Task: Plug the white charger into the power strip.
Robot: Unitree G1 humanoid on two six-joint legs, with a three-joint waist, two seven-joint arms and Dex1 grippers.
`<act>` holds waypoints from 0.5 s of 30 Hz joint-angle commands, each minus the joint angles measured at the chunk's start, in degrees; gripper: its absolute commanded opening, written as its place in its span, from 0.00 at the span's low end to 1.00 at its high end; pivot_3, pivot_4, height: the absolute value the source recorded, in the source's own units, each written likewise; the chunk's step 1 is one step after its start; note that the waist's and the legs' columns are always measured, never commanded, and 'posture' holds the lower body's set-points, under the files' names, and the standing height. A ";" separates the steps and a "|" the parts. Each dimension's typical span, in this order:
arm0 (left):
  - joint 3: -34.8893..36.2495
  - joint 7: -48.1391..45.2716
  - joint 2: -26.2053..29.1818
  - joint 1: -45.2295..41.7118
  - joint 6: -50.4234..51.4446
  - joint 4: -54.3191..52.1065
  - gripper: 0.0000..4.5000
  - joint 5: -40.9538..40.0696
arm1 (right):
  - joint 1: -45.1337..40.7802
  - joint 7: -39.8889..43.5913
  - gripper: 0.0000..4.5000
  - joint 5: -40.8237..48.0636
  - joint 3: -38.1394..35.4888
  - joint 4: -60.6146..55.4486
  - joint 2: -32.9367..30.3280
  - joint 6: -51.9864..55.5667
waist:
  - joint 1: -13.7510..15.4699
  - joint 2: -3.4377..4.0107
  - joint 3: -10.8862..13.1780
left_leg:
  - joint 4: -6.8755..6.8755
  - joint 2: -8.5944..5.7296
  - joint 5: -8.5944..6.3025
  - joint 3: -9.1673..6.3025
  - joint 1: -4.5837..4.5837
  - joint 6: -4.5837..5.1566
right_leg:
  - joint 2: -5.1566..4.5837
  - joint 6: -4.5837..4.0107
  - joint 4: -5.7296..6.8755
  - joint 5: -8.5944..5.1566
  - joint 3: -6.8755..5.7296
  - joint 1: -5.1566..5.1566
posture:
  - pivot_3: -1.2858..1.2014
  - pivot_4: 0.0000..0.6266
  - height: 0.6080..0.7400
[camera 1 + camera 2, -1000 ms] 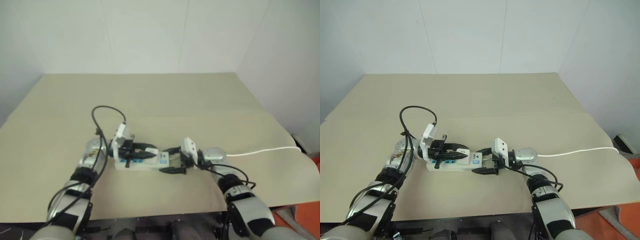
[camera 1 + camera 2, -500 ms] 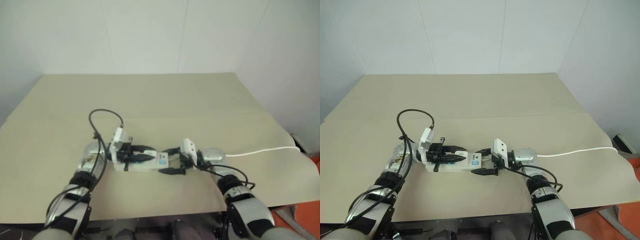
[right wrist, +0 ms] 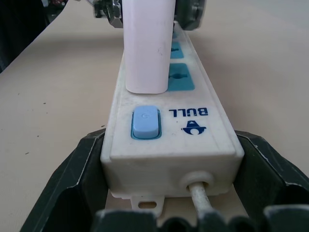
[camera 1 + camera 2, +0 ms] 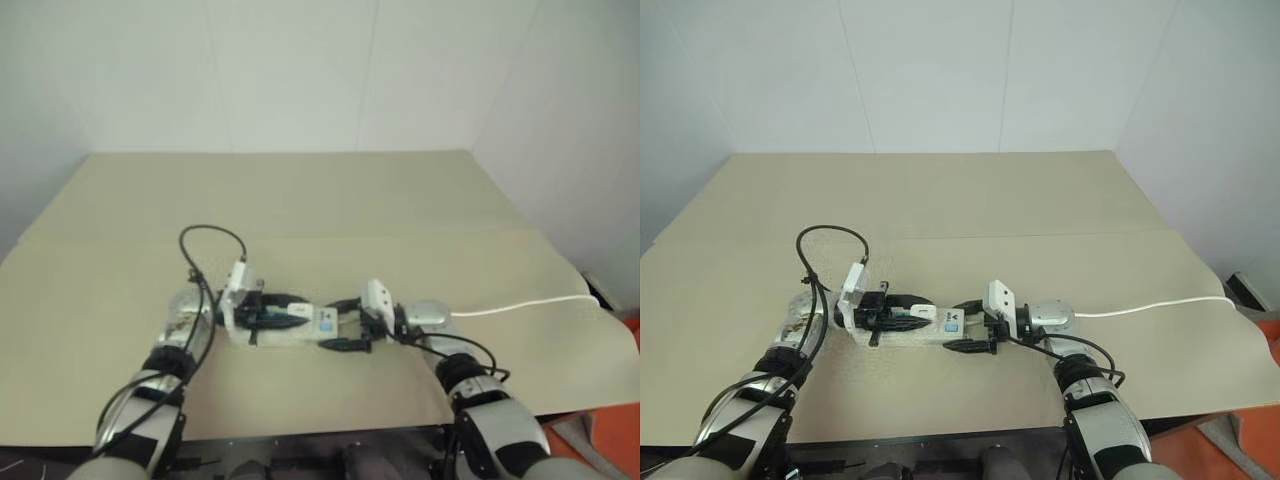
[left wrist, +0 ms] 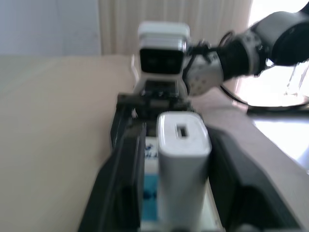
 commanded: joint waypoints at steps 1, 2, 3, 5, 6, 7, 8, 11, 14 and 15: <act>0.75 -0.12 -0.46 0.08 -0.87 0.76 0.73 0.34 | 2.09 1.26 0.76 -1.58 2.53 1.69 0.54 0.13 | 0.01 0.00 -0.01 | 0.00 0.00 0.00 0.00 0.00 0.00 | 0.00 0.00 -0.01 0.00 0.00 0.01 | 0.52 0.24 1.00; 0.91 -0.12 -0.49 -0.05 -1.06 0.54 0.80 0.29 | 2.10 1.23 0.76 -1.60 2.55 1.68 0.54 0.10 | 0.01 0.00 -0.01 | 0.00 0.00 0.00 0.00 0.00 0.00 | 0.00 0.00 -0.01 0.00 0.00 0.01 | 0.52 0.24 1.00; 0.84 -0.12 -0.32 -0.16 -0.89 0.13 0.87 -0.02 | 2.10 1.19 0.76 -1.61 2.53 1.70 0.52 0.09 | 0.01 0.00 -0.01 | 0.00 0.00 0.00 0.00 0.00 0.00 | 0.00 0.00 -0.02 0.00 0.00 0.01 | 0.52 0.24 1.00; 0.81 -0.12 0.28 -0.37 0.48 -1.16 0.99 -1.31 | 2.08 1.08 0.76 -1.68 2.54 1.75 0.47 0.06 | 0.00 0.00 -0.01 | 0.00 0.01 0.00 0.00 -0.01 0.00 | 0.00 0.00 -0.01 0.00 0.00 0.00 | 0.52 0.24 1.00; 0.76 -0.12 0.70 -0.44 1.46 -2.04 0.99 -2.14 | 2.08 1.03 0.76 -1.71 2.54 1.75 0.45 0.07 | -0.01 0.00 -0.01 | 0.00 0.01 0.00 0.00 -0.02 0.00 | 0.00 0.00 -0.02 0.00 0.00 0.00 | 0.52 0.24 1.00; 0.40 -0.12 1.40 -0.38 2.75 -3.41 0.99 -3.30 | 2.10 1.02 0.76 -1.71 2.54 1.72 0.41 0.11 | -0.04 -0.01 0.00 | 0.00 0.01 0.00 0.00 -0.03 0.00 | 0.00 0.00 -0.02 0.00 0.00 -0.02 | 0.52 0.24 1.00; -0.48 -0.12 2.96 -0.15 4.88 -5.95 0.99 -5.16 | 2.14 0.99 0.76 -1.74 2.55 1.67 0.36 0.11 | -0.05 -0.01 -0.01 | 0.00 0.01 0.00 0.00 -0.07 0.00 | 0.00 0.00 -0.02 0.00 0.00 -0.05 | 0.52 0.24 1.00; 0.10 -0.12 7.48 0.27 11.67 -13.27 0.99 -9.17 | 1.98 2.27 0.76 -1.17 2.51 1.38 0.11 2.37 | -0.12 -0.01 0.00 | 0.00 0.06 0.00 -0.01 -0.18 0.00 | 0.03 0.00 -0.01 0.00 0.00 -0.18 | 0.52 0.24 1.00; 3.79 -0.12 11.56 0.86 15.40 -17.88 1.00 -11.65 | 2.14 2.62 0.92 -1.08 2.58 0.67 -0.23 2.54 | -0.04 0.00 0.00 | -0.01 0.06 0.00 -0.01 -0.17 0.00 | 0.02 0.00 -0.04 0.00 -0.01 -0.16 | 0.52 0.24 1.00; 5.46 -0.12 12.60 0.91 16.66 -18.49 1.00 -12.59 | 2.28 2.88 0.98 -1.20 2.74 0.35 -0.41 1.99 | 0.03 0.00 0.00 | -0.01 0.06 0.00 0.00 -0.17 0.00 | 0.01 0.00 -0.05 0.00 -0.01 -0.16 | 0.52 0.24 1.00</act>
